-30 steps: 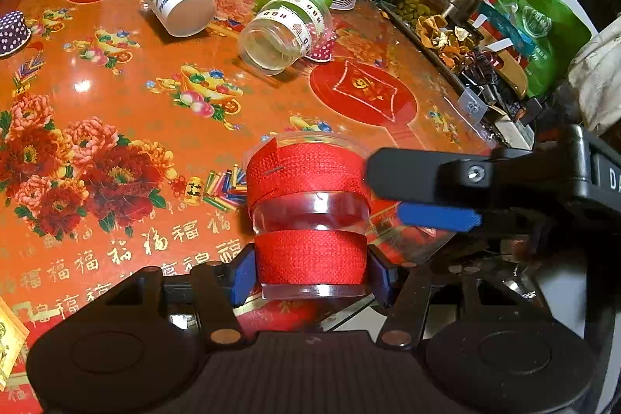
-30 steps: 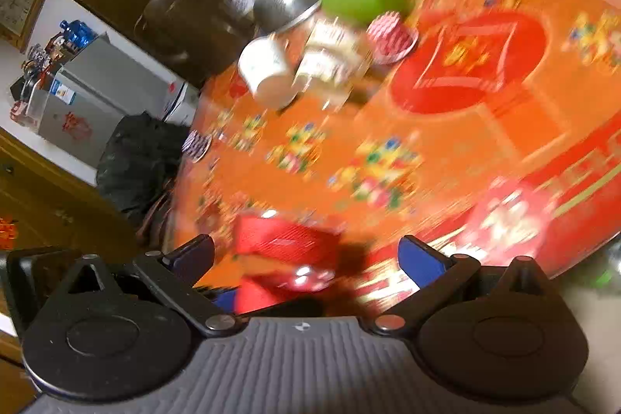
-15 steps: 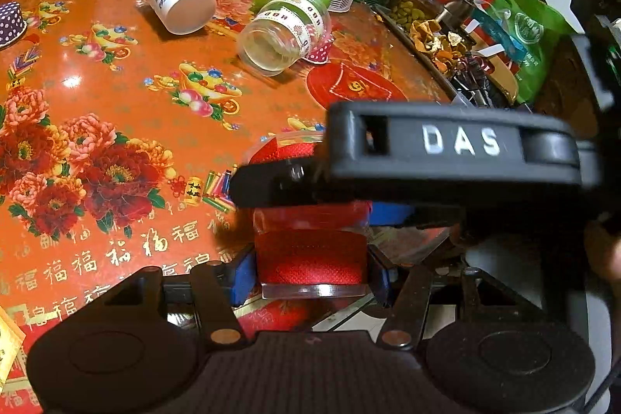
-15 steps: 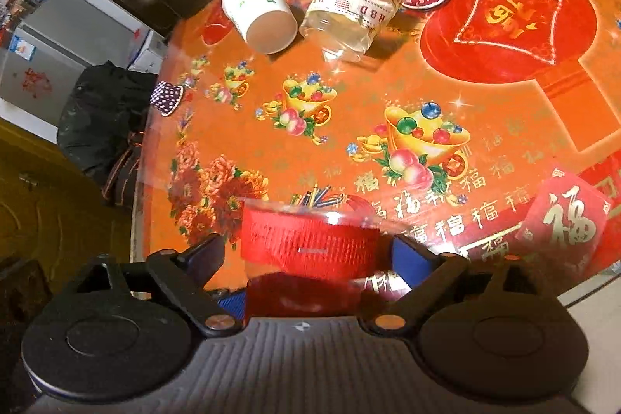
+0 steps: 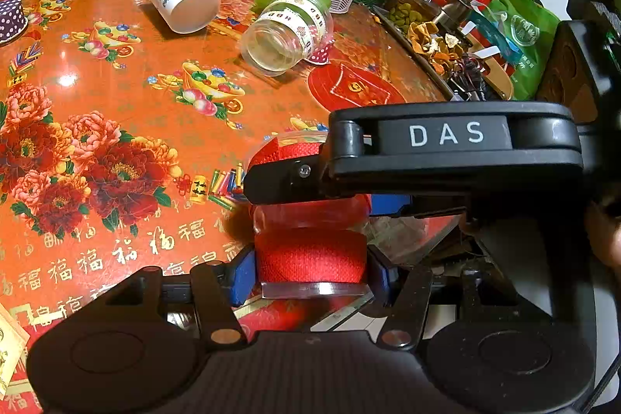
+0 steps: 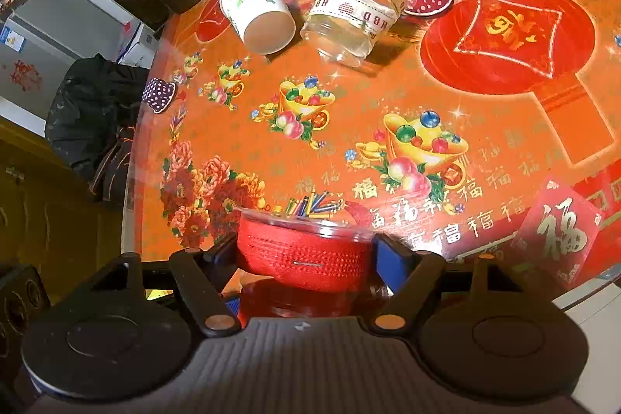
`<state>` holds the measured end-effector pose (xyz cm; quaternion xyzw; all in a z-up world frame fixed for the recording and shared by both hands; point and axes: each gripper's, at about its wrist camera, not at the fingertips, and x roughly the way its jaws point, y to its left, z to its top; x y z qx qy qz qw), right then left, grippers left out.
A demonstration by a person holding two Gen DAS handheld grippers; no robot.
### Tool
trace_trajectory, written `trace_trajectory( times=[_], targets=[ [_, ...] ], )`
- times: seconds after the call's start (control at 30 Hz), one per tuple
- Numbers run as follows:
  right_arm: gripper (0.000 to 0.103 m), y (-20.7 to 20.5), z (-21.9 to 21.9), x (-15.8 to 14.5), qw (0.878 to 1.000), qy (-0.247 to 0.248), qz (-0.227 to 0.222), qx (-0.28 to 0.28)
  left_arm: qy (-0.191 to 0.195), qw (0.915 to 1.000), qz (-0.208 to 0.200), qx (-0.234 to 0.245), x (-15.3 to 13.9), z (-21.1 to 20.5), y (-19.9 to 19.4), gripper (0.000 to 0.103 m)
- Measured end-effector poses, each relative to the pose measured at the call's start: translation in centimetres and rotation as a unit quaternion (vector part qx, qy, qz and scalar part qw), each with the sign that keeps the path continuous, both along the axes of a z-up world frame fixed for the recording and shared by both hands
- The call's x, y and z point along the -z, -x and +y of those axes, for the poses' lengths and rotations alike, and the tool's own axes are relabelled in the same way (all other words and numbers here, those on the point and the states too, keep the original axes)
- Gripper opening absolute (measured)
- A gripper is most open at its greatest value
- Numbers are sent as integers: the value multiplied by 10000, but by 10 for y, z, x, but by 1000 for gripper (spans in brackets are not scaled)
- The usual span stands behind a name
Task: Flip cup upright
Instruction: 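Lift the cup with the left gripper while the right gripper grasps its rim, then rotate the cup upright with the right gripper and release the left gripper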
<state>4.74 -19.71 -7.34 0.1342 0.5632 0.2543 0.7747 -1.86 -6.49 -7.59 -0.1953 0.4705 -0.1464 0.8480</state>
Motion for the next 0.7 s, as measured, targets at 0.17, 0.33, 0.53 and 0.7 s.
trace_trajectory(
  times=[0.17,0.33,0.53,0.7],
  targets=[
    [71,-1,2,0,10000,35,-50,-63,-57,10000,-27,11,0,-1,0,61],
    [69,2,2,0,9998,4,-155,-111,21,9996,-241,148,0,1,6,86],
    [68,1,0,2,9998,-85,-133,-117,26,9972,-737,119,-9,21,35,99],
    [67,5,3,-3,9993,-41,-334,-150,67,9938,-1108,-48,-18,55,64,99]
  ],
)
